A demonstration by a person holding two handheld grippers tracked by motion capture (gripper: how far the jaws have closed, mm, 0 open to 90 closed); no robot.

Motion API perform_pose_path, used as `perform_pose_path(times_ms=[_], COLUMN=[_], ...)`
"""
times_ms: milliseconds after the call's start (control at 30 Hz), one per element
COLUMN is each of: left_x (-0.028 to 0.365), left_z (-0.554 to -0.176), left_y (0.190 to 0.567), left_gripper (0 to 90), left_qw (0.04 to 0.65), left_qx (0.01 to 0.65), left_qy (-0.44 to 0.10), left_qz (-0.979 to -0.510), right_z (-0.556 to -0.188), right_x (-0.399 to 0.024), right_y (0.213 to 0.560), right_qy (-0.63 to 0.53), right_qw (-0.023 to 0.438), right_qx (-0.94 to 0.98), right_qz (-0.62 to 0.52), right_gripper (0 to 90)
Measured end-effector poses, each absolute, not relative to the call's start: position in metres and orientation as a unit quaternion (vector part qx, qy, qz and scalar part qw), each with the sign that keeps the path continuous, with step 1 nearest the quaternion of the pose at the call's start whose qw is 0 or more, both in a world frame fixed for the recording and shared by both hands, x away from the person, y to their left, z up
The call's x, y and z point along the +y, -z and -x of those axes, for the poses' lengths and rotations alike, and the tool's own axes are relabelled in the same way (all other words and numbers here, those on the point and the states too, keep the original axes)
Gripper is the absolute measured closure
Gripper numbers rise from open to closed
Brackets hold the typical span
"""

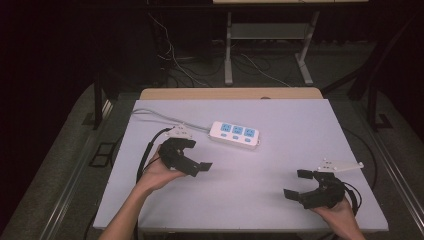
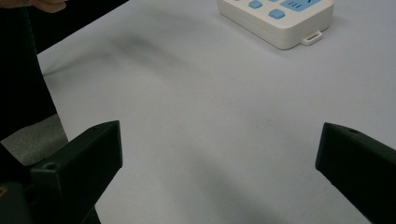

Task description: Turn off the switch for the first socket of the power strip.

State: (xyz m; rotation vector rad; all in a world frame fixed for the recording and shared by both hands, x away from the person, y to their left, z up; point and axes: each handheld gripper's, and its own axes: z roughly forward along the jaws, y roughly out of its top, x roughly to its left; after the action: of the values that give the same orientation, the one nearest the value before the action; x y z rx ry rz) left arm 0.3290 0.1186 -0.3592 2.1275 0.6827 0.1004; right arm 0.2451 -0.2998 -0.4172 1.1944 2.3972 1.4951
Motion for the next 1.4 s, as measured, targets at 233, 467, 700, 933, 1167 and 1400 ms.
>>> perform_pose_path(times_ms=[233, 467, 700, 933, 1167, 1400], left_x=[0.113, 0.107, 0.098, 0.092, 0.089, 0.085], left_z=[-0.337, -0.35, -0.362, -0.372, -0.387, -0.401], left_y=[0.354, 0.345, 0.337, 0.336, 0.339, 0.341], left_gripper=[0.0, 0.0, 0.0, 0.0, 0.0, 0.0], left_qw=[0.431, 0.424, 0.416, 0.416, 0.405, 0.395], left_qx=[0.268, 0.259, 0.246, 0.245, 0.253, 0.256], left_qy=[-0.039, -0.042, -0.043, -0.039, -0.036, -0.036], left_qz=[-0.861, -0.867, -0.874, -0.875, -0.878, -0.882], right_z=[-0.246, -0.245, -0.245, -0.245, -0.245, -0.245], right_x=[-0.301, -0.301, -0.302, -0.302, -0.303, -0.303], right_y=[0.418, 0.418, 0.417, 0.418, 0.418, 0.418], right_qy=[-0.486, -0.485, -0.488, -0.488, -0.488, -0.487], right_qw=[0.035, 0.036, 0.04, 0.038, 0.036, 0.035], right_qx=[0.781, 0.782, 0.78, 0.78, 0.779, 0.78], right_qz=[-0.391, -0.39, -0.389, -0.39, -0.392, -0.391], right_gripper=[0.3, 0.3, 0.3, 0.3, 0.3, 0.4])
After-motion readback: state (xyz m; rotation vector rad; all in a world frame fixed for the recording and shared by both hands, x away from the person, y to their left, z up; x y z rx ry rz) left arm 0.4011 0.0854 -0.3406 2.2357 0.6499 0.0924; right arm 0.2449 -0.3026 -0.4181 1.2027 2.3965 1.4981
